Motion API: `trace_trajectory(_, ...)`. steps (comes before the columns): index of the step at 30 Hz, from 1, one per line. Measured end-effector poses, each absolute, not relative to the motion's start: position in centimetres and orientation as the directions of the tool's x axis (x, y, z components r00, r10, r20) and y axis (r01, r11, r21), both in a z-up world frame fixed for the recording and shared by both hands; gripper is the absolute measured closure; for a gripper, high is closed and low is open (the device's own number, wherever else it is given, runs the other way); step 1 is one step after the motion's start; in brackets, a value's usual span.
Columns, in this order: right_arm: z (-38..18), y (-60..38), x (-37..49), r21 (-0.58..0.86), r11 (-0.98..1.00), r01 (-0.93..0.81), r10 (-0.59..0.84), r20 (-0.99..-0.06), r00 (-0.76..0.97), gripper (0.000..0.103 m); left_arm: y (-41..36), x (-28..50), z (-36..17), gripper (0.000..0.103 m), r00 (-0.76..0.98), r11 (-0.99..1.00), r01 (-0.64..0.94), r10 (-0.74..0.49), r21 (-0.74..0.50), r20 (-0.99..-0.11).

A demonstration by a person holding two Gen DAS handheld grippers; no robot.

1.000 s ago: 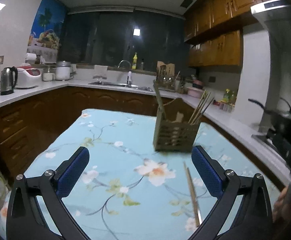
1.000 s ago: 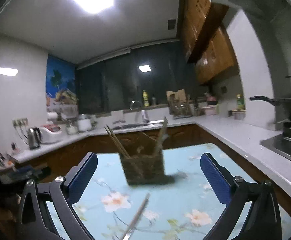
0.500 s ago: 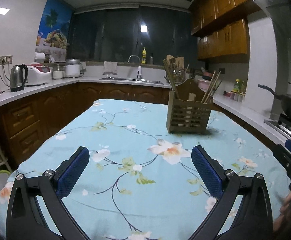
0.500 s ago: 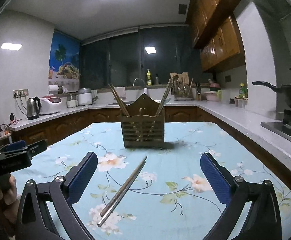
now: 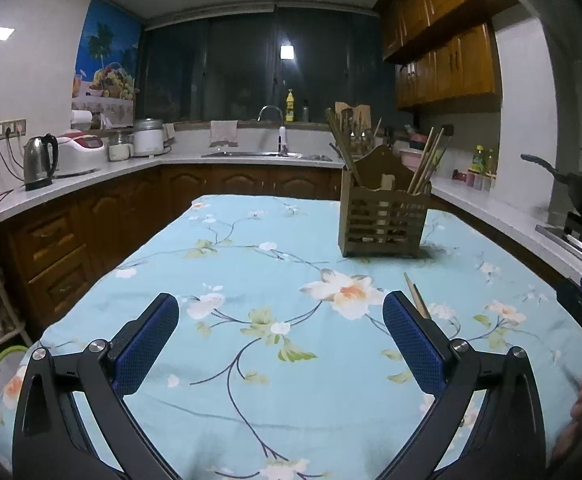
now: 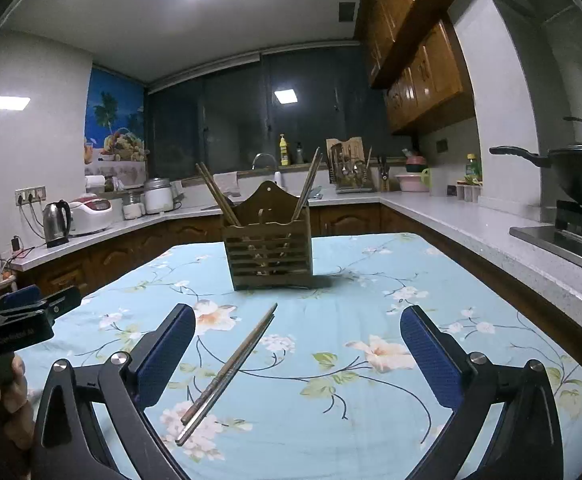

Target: Organize utensils

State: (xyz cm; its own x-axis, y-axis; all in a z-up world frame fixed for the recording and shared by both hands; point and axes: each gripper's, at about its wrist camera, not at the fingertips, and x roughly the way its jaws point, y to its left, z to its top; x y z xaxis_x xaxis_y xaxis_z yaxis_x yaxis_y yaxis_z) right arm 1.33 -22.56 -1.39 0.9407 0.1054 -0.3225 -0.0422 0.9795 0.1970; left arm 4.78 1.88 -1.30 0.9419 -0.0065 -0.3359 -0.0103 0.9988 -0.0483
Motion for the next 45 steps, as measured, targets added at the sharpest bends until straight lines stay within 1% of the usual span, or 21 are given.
trace_trajectory(13, -1.14, -22.67, 1.32, 0.186, 0.981, -0.047, 0.105, -0.318, 0.942, 0.000, 1.80, 4.70, -1.27, 0.000, 0.946, 0.999, -0.017, 0.007, -0.030, -0.324)
trace_trajectory(45, -1.11, -22.49, 1.24, 0.186, 0.981, -0.052, 0.109, -0.315, 0.943, 0.000, 1.08, 4.01, -0.63, 0.000, 0.959, 1.000, 0.010, -0.009, 0.005, -0.285)
